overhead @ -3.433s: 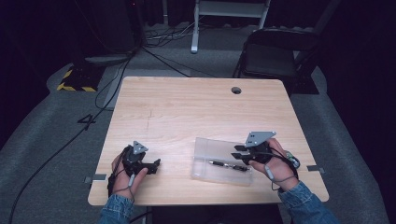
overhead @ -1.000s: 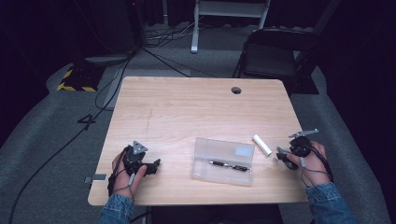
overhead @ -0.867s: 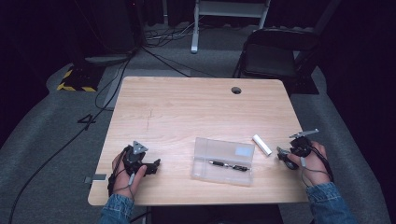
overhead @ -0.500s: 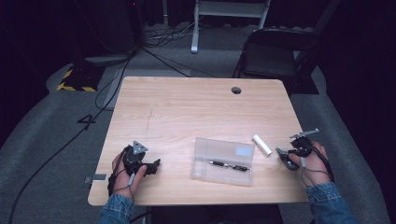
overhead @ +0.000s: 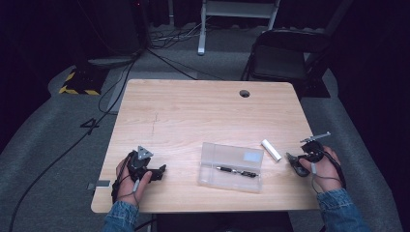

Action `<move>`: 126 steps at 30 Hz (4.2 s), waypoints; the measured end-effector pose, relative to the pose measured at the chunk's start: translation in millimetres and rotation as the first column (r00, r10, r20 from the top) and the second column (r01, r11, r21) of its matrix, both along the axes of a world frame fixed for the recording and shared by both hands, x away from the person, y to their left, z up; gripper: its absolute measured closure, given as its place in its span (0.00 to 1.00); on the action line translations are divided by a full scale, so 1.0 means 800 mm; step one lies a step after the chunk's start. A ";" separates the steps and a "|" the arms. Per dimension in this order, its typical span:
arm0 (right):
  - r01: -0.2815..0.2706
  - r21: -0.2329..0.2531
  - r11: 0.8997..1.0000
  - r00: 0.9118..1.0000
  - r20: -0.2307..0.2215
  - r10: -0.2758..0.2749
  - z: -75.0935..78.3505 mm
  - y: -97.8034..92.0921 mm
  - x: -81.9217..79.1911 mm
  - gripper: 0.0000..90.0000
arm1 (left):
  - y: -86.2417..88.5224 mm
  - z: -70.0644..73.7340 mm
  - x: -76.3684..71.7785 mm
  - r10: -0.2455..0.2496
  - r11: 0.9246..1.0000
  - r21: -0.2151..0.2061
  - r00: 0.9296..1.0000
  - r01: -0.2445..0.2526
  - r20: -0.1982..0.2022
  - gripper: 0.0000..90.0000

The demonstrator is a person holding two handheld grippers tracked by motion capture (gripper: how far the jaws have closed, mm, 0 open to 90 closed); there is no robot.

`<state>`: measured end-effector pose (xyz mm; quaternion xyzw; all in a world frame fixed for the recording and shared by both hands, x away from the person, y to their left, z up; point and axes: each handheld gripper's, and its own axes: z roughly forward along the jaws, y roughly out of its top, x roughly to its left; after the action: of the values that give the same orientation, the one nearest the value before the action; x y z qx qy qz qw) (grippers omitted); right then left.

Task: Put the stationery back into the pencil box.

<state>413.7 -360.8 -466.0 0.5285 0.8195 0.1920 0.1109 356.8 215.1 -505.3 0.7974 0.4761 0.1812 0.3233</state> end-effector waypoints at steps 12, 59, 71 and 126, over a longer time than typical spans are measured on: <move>-0.028 0.008 1.000 0.999 0.047 0.027 0.022 0.003 -0.007 0.60 | 0.000 0.000 0.000 0.000 1.000 0.000 1.000 0.000 0.000 0.12; -0.506 0.058 0.861 0.852 0.193 0.487 0.088 0.154 -0.059 0.60 | -0.001 0.000 -0.002 0.002 1.000 0.000 1.000 -0.002 -0.003 0.13; -0.606 0.039 0.794 0.788 0.164 0.594 0.071 0.190 -0.063 0.60 | -0.001 0.000 -0.002 0.002 1.000 0.000 1.000 -0.002 -0.002 0.13; -0.674 0.084 0.734 0.736 -0.012 0.677 0.012 0.216 -0.053 0.59 | -0.001 0.000 -0.002 0.001 1.000 0.000 1.000 -0.001 -0.003 0.13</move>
<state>370.9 -188.0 -456.0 0.2026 0.9498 0.2385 -0.0032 355.0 214.4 -505.1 0.7973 0.4770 0.1802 0.3228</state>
